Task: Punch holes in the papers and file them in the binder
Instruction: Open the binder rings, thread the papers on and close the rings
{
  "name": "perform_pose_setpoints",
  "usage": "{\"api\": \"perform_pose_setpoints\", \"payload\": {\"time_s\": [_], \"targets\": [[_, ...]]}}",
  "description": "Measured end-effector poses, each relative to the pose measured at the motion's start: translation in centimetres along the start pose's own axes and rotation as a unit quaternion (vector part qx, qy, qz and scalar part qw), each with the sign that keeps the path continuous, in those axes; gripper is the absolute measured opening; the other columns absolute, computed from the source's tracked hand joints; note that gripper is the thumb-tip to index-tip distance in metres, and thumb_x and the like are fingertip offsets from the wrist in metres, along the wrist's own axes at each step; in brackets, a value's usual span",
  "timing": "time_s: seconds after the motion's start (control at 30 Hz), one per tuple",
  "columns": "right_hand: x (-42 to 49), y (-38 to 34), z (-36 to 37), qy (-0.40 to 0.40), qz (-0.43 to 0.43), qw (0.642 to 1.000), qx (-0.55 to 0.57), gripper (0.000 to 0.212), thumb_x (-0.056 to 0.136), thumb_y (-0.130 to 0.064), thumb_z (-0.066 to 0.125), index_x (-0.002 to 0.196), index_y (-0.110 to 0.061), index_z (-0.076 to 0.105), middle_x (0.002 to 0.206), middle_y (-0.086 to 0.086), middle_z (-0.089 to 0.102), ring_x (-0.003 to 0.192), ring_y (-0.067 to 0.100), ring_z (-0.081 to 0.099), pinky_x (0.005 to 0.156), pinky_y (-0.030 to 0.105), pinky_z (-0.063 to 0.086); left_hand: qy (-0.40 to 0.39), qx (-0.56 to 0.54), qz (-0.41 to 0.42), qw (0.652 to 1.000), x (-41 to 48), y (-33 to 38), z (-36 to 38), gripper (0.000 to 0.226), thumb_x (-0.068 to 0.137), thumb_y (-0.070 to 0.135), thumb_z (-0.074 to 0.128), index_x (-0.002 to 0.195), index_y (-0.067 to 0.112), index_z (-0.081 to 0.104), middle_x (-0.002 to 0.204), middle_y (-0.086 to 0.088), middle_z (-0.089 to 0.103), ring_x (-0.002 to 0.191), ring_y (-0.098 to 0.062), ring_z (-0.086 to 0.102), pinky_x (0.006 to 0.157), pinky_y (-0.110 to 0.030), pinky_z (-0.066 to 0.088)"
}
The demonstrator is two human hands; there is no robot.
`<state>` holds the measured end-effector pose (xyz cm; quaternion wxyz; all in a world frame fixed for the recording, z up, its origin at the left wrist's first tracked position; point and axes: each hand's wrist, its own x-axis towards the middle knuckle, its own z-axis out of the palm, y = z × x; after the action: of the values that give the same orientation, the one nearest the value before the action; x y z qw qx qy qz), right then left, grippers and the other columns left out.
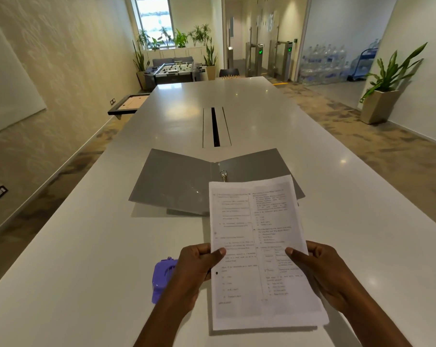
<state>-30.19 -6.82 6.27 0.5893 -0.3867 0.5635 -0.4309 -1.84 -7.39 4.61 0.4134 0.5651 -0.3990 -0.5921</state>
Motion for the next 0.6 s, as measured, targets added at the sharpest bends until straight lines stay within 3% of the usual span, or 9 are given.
{"api": "perform_pose_setpoints", "payload": {"time_s": [0.13, 0.2, 0.27, 0.37, 0.47, 0.53, 0.6], "targets": [[3.0, -1.0, -1.7, 0.029, 0.018, 0.999, 0.02, 0.025, 0.091, -0.009, 0.073, 0.113, 0.002, 0.073, 0.102, 0.022, 0.079, 0.091, 0.042, 0.077, 0.083, 0.054, 0.063, 0.081, 0.003, 0.038, 0.996, 2.9, 1.3, 1.5, 0.02, 0.106, 0.019, 0.061, 0.113, 0.01, 0.078, 0.099, -0.006, 0.084, 0.092, -0.024, 0.082, 0.084, -0.039, 0.066], [4.9, -2.2, -2.7, 0.051, 0.01, 0.998, 0.024, 0.026, 0.09, -0.008, 0.074, 0.113, 0.005, 0.072, 0.102, 0.023, 0.079, 0.089, 0.041, 0.078, 0.08, 0.05, 0.064, 0.145, 0.104, 0.088, 0.98, 5.2, 1.4, 1.8, 0.022, 0.104, 0.018, 0.062, 0.121, 0.014, 0.077, 0.11, 0.0, 0.082, 0.102, -0.019, 0.078, 0.095, -0.037, 0.061], [7.3, -3.8, -3.5, 0.071, -0.003, 0.997, 0.026, 0.024, 0.091, -0.007, 0.074, 0.111, 0.006, 0.072, 0.1, 0.023, 0.079, 0.082, 0.036, 0.079, 0.071, 0.044, 0.066, 0.175, 0.247, 0.141, 0.943, 7.2, 1.5, 2.4, 0.032, 0.104, 0.017, 0.062, 0.135, 0.015, 0.071, 0.13, -0.001, 0.074, 0.121, -0.019, 0.07, 0.099, -0.026, 0.05], [11.0, -6.6, -3.8, 0.084, -0.014, 0.996, 0.026, 0.023, 0.091, -0.006, 0.074, 0.111, 0.005, 0.072, 0.102, 0.023, 0.078, 0.076, 0.031, 0.079, 0.068, 0.04, 0.066, 0.139, 0.377, 0.211, 0.891, 10.6, 1.9, 3.6, 0.042, 0.104, 0.013, 0.059, 0.146, 0.008, 0.06, 0.151, -0.01, 0.061, 0.141, -0.025, 0.056, 0.116, -0.03, 0.043], [14.6, -8.8, -3.0, 0.078, -0.017, 0.997, 0.009, 0.011, 0.092, -0.004, 0.073, 0.102, 0.001, 0.072, 0.101, 0.019, 0.076, 0.065, 0.022, 0.078, 0.058, 0.031, 0.065, 0.089, 0.503, 0.244, 0.824, 14.9, 1.3, 4.4, 0.043, 0.103, 0.032, 0.05, 0.14, 0.014, 0.064, 0.141, -0.008, 0.065, 0.135, -0.03, 0.06, 0.114, -0.038, 0.049], [17.1, -9.5, -2.4, 0.083, -0.013, 0.996, -0.006, 0.01, 0.092, -0.003, 0.073, 0.1, 0.002, 0.07, 0.099, 0.018, 0.075, 0.064, 0.022, 0.076, 0.054, 0.027, 0.064, 0.077, 0.559, 0.241, 0.789, 17.5, 0.4, 4.7, 0.056, 0.102, 0.041, 0.031, 0.148, 0.023, 0.056, 0.144, -0.006, 0.063, 0.136, -0.03, 0.058, 0.113, -0.044, 0.049], [19.7, -9.5, -2.0, 0.092, -0.003, 0.995, -0.03, 0.022, 0.092, -0.004, 0.074, 0.11, 0.007, 0.068, 0.1, 0.02, 0.074, 0.072, 0.027, 0.074, 0.058, 0.029, 0.065, 0.068, 0.582, 0.201, 0.785, 18.9, 0.0, 5.1, 0.056, 0.105, 0.035, 0.028, 0.16, 0.027, 0.04, 0.158, -0.006, 0.051, 0.148, -0.033, 0.045, 0.121, -0.05, 0.039]]}}
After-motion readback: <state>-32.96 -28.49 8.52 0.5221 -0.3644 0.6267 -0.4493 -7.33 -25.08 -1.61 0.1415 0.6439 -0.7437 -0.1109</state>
